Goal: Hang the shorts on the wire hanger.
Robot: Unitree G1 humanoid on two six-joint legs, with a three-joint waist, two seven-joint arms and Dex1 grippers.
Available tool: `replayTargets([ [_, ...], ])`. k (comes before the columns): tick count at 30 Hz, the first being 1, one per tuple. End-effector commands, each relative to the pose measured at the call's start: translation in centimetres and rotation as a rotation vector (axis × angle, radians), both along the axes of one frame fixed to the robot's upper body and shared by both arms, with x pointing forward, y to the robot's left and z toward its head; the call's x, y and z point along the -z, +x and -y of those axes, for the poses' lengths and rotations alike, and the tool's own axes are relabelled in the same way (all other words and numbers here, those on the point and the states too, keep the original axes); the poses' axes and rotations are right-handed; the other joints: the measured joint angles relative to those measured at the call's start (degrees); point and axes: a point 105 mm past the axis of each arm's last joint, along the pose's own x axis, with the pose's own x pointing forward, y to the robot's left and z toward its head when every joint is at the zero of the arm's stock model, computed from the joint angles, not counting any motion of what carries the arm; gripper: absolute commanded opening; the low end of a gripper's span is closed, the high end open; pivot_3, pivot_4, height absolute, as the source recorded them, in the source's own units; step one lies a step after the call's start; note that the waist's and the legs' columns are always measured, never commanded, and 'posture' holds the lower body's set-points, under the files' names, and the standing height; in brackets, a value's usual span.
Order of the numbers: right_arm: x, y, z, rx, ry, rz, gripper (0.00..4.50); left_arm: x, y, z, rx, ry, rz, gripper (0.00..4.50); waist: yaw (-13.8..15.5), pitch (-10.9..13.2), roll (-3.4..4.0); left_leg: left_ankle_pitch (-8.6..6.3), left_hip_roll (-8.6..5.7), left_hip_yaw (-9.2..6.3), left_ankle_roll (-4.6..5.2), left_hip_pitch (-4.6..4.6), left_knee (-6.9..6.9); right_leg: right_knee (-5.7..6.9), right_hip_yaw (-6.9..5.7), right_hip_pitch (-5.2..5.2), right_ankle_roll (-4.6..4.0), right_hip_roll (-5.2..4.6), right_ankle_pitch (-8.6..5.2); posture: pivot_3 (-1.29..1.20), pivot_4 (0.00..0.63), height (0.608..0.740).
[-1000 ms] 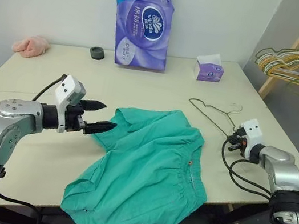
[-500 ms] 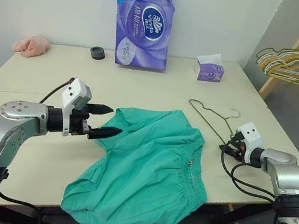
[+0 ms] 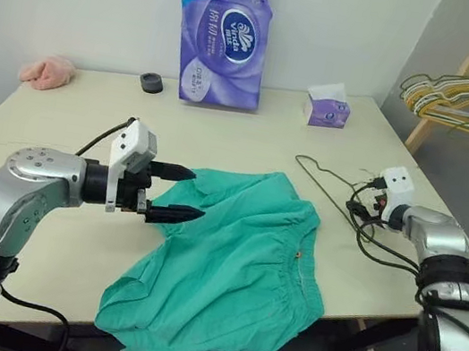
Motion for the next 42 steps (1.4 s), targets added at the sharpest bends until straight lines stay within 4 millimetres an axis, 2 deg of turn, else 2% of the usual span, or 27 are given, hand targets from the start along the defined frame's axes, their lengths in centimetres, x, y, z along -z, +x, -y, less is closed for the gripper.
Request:
replayTargets([
  [1, -1.0, 0.9, 0.5, 0.054, -0.007, 0.030, 4.46, -0.9, -0.1, 0.0, 0.024, 0.016, 0.043, 4.50, -0.1, 0.0, 0.00, 0.00, 0.00, 0.00, 0.00, -0.01, 0.00, 0.00, 0.00, 0.00, 0.00, -0.01, 0.00, -0.22, 0.018, 0.740],
  [5, -0.4, 0.9, 0.7, 0.078, -0.016, 0.003, 4.46, -0.9, -0.1, 0.0, 0.030, 0.025, 0.044, 4.50, -0.3, 0.0, 0.00, 0.00, -0.01, 0.00, 0.00, -0.05, 0.01, -0.03, -0.03, 0.01, 0.01, -0.04, 0.00, -0.22, 0.016, 0.740],
  [10, 1.6, -0.1, 1.6, 0.160, -0.021, -0.088, 2.90, -0.8, -0.2, -0.3, 0.021, 0.029, 0.046, 4.50, -0.3, -0.1, -0.01, 0.00, 0.00, -0.01, -0.01, -0.02, 0.03, -0.01, -0.05, 0.06, 0.01, -0.06, 0.00, -0.22, 0.013, 0.740],
  [18, 2.7, -0.4, 2.5, 0.190, -0.154, -0.061, 0.14, -0.6, 0.3, -0.4, -0.005, 0.031, 0.055, 4.50, 0.6, -0.4, -0.11, 0.00, -0.02, -0.02, -0.01, 0.02, 0.07, -0.01, -0.09, 0.13, 0.03, -0.07, 0.00, -0.22, 0.011, 0.740],
  [20, 2.3, 0.0, 2.6, 0.229, -0.136, -0.021, 0.06, -0.6, 0.8, -0.6, -0.034, 0.032, 0.068, 4.50, 0.6, -0.5, -0.13, 0.00, -0.02, -0.02, -0.01, 0.02, 0.07, -0.01, -0.09, 0.14, 0.03, -0.07, 0.00, -0.22, 0.011, 0.740],
  [25, -0.4, 1.5, 1.7, 0.213, -0.085, 0.101, 0.06, -0.6, 2.6, -1.9, -0.159, 0.033, 0.115, 4.50, 0.5, -0.5, -0.10, 0.01, -0.03, 0.00, -0.01, 0.02, 0.09, 0.00, -0.06, 0.13, 0.05, -0.07, 0.01, -0.22, 0.015, 0.740],
  [32, -6.2, 3.3, -1.7, 0.014, -0.043, 0.313, 0.06, -1.0, 5.9, -5.2, -0.405, 0.019, 0.157, 4.50, 0.0, -0.4, -0.03, 0.00, -0.01, -0.01, -0.01, 0.00, 0.04, 0.00, -0.04, 0.06, 0.05, -0.06, 0.02, -0.22, 0.021, 0.740],
  [35, -7.3, 3.2, -2.7, -0.048, -0.030, 0.351, 0.06, -1.2, 6.2, -5.7, -0.427, -0.001, 0.147, 4.50, -0.1, -0.4, -0.02, 0.00, 0.03, -0.04, -0.01, -0.03, 0.03, 0.02, -0.07, 0.03, 0.05, -0.08, 0.02, -0.23, 0.024, 0.740],
  [37, -9.1, 2.7, -4.5, -0.155, -0.032, 0.419, 0.06, -1.6, 6.6, -6.3, -0.455, -0.033, 0.135, 4.50, 0.0, -0.5, -0.03, 0.00, 0.03, -0.07, -0.01, -0.05, 0.02, 0.01, -0.11, 0.02, 0.05, -0.12, 0.02, -0.23, 0.024, 0.740],
  [42, -11.8, 0.6, -7.9, -0.340, -0.074, 0.535, 0.06, -2.2, 6.9, -6.8, -0.462, -0.079, 0.106, 4.50, 0.5, -0.4, 0.01, 0.00, 0.07, -0.15, -0.01, -0.08, 0.02, 0.02, -0.18, 0.00, 0.06, -0.20, 0.01, -0.23, 0.026, 0.740],
])
